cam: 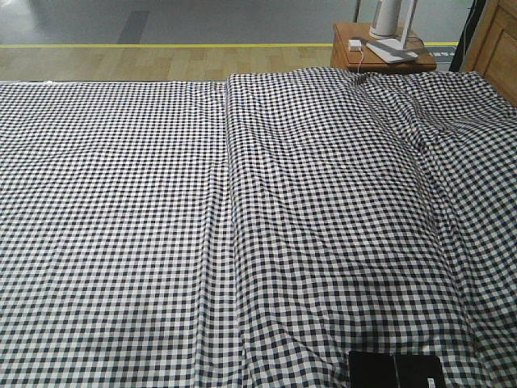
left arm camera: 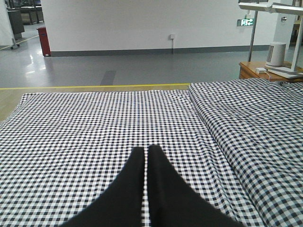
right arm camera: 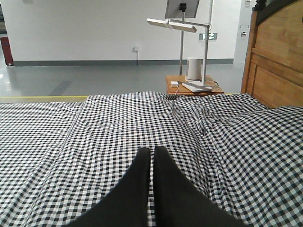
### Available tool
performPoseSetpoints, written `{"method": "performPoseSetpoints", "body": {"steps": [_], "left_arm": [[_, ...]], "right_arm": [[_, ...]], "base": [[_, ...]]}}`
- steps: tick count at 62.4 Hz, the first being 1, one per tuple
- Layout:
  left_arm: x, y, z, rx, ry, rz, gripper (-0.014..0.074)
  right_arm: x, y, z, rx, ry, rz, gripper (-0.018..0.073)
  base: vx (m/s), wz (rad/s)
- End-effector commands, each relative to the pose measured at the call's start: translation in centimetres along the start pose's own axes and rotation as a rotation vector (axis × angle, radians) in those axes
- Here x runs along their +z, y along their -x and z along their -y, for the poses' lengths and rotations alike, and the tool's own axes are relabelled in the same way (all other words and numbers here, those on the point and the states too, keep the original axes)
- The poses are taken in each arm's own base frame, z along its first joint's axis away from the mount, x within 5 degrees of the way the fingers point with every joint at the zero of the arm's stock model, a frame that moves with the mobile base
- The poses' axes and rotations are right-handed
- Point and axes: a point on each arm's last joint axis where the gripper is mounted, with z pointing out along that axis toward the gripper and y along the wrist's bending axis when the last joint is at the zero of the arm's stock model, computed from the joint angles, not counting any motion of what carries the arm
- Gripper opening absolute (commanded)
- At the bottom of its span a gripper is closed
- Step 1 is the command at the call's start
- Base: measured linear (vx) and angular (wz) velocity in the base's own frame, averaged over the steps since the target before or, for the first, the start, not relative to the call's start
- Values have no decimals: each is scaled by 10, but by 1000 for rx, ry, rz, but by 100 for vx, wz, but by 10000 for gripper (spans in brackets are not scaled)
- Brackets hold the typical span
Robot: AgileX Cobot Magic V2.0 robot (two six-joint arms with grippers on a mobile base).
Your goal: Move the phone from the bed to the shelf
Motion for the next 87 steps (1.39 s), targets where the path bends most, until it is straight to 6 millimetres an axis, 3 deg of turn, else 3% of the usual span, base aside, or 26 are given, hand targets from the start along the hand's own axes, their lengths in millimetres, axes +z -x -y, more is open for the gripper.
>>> {"method": "performPoseSetpoints", "body": {"steps": [1, 29, 41, 57, 69, 77, 87], "left_arm": [[-3, 14, -2, -14, 10, 107, 1], [-3, 14, -2, -14, 10, 107, 1], [-3, 14, -2, -14, 10, 107, 1], [-3, 14, -2, -14, 10, 107, 1], [-3, 14, -2, -14, 10, 107, 1], [-3, 14, -2, -14, 10, 107, 1], [-3, 14, -2, -14, 10, 107, 1]], "right_arm": [[-1, 7, 0, -4, -3, 87, -5], [-1, 10, 0, -28, -4, 115, -5], [-4, 24, 0, 51, 7, 266, -5], [-22, 77, 0, 32, 10, 513, -5], [-43, 139, 0, 31, 8, 551, -5], [-41, 177, 1, 25, 4, 499, -5], [-11, 212, 1, 27, 0, 325, -5]], "base": [[0, 0], [0, 0], [0, 0], [0, 0], [0, 0], [0, 0], [0, 0]]}}
